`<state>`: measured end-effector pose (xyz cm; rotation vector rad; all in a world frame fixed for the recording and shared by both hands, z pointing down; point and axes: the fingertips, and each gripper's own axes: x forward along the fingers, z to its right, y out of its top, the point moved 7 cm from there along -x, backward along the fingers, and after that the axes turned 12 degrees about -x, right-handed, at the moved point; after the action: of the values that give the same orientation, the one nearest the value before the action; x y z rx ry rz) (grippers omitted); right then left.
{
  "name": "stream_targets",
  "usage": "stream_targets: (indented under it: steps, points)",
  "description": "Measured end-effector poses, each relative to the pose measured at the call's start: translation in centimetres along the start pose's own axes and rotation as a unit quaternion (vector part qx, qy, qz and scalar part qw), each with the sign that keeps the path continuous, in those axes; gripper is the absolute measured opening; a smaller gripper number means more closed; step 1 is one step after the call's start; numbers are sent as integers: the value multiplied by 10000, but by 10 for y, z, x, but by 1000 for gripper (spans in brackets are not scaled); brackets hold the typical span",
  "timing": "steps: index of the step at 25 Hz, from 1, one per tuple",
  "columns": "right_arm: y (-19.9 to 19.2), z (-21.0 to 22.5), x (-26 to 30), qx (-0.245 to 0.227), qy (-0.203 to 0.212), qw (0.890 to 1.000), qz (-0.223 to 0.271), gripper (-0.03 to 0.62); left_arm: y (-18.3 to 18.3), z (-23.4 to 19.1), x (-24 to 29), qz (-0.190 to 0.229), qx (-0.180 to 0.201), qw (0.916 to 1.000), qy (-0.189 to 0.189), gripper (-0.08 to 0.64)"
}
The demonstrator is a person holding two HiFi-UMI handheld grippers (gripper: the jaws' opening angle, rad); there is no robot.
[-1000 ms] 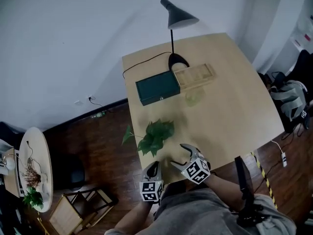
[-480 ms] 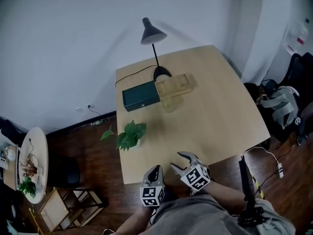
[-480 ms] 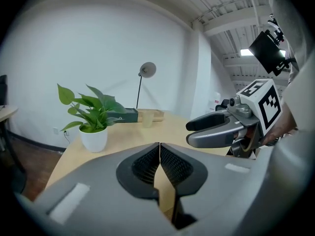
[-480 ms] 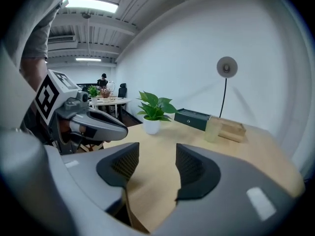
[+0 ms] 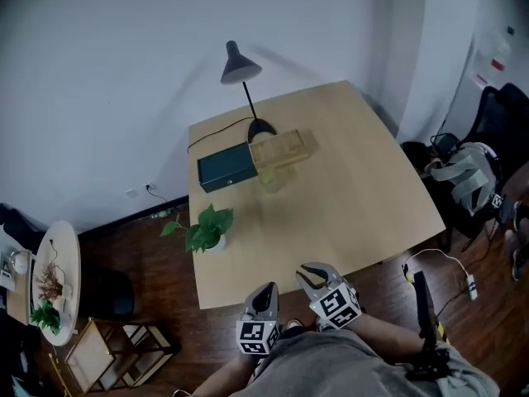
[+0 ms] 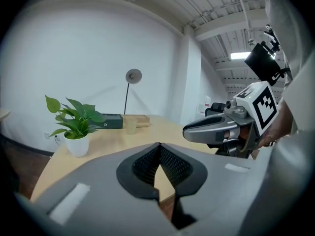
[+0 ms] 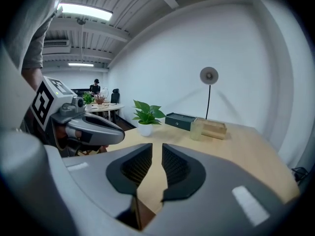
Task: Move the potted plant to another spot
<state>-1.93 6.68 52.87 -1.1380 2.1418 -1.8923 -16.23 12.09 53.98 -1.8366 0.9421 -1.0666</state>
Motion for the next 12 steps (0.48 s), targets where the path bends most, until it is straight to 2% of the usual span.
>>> stream_targets:
  steps: [5,12]
  points:
    - [10,1,-13,195,-279,9994,35,9,8,3,-5,-33,4,9998,-217,0]
    - [19,-3,-25,318,-569,9979,26,6,16,9,-8,16,67,9985,-543,0]
